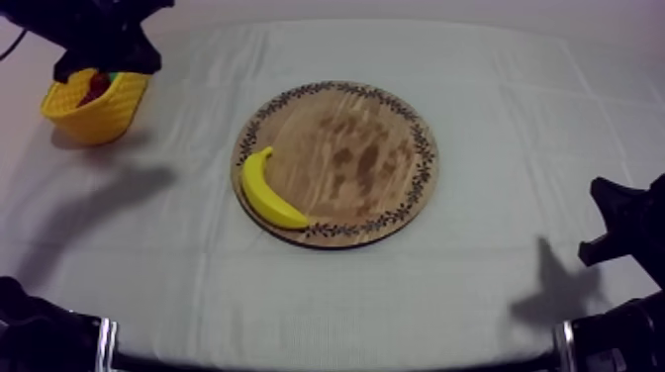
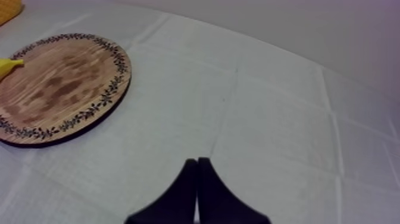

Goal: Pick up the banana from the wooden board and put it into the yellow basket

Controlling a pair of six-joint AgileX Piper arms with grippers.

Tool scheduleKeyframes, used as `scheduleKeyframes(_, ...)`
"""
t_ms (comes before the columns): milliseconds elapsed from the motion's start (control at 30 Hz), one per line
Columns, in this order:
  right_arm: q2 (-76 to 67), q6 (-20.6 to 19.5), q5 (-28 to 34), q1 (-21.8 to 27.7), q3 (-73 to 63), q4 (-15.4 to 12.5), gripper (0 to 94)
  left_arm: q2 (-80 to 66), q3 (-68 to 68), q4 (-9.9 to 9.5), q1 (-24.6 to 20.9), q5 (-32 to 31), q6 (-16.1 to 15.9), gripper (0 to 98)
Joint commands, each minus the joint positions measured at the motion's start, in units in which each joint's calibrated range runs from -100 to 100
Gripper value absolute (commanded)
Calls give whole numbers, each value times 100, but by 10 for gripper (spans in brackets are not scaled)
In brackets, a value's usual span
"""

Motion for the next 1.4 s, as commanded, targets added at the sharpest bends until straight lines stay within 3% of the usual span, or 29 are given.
scheduleKeyframes(0,3,2,2,1,-3,0,2,168,-42,41,154,-5,195,2)
scheduleKeyframes(167,3,2,2,1,-3,0,2,564,-145,174,359,-26,296,20)
scheduleKeyframes(267,3,2,2,1,-3,0,2,734,-158,239,462,-83,341,98)
scheduleKeyframes(333,3,2,2,1,-3,0,2,803,-161,258,542,-156,402,214)
scheduleKeyframes(533,3,2,2,1,-3,0,2,964,-137,438,643,-320,534,723)
scheduleKeyframes(667,3,2,2,1,-3,0,2,1170,-160,592,624,-329,497,898)
scheduleKeyframes(1033,3,2,2,1,-3,0,2,1773,161,749,732,-734,612,936)
scheduleKeyframes(1367,3,2,2,1,-3,0,2,2622,577,1048,713,-1233,234,915)
